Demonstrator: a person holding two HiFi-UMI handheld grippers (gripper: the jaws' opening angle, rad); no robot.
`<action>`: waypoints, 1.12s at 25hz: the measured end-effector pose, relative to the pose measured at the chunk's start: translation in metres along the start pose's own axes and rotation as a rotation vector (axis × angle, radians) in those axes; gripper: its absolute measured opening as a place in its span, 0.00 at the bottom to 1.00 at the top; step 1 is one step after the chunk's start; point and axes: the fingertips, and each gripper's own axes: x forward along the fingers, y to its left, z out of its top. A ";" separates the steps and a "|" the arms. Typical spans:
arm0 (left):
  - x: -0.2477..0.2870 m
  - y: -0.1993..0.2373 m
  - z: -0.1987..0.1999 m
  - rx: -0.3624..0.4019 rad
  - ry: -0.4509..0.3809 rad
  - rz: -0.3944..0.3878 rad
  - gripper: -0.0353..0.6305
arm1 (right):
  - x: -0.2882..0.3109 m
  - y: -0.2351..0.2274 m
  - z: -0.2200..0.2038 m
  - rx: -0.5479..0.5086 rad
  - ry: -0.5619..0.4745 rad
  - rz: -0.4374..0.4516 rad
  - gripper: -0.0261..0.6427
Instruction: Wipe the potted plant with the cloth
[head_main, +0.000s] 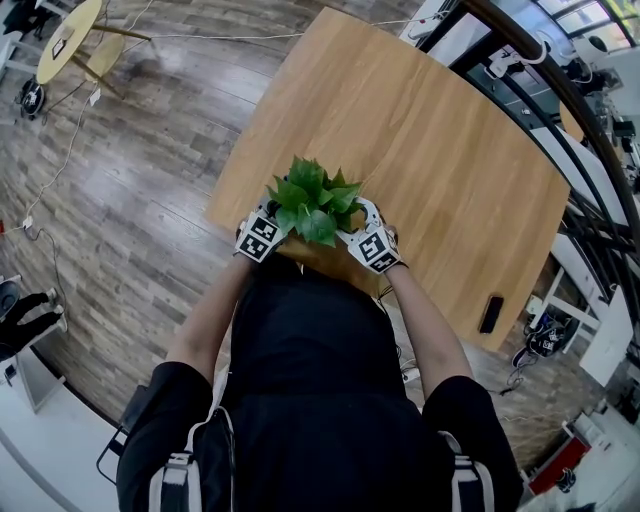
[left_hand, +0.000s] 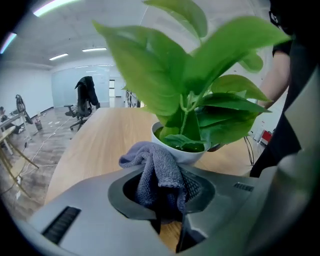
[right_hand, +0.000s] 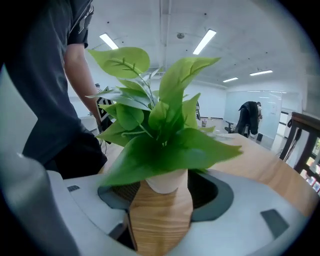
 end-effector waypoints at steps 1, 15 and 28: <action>0.000 -0.002 0.000 0.011 0.006 -0.004 0.23 | 0.001 0.001 0.002 -0.006 0.001 0.009 0.45; -0.008 -0.033 -0.002 -0.047 -0.013 -0.058 0.23 | 0.001 -0.002 -0.003 0.021 0.007 -0.019 0.45; -0.015 0.002 0.000 -0.103 -0.029 0.036 0.23 | -0.008 -0.001 -0.005 0.005 -0.005 -0.036 0.45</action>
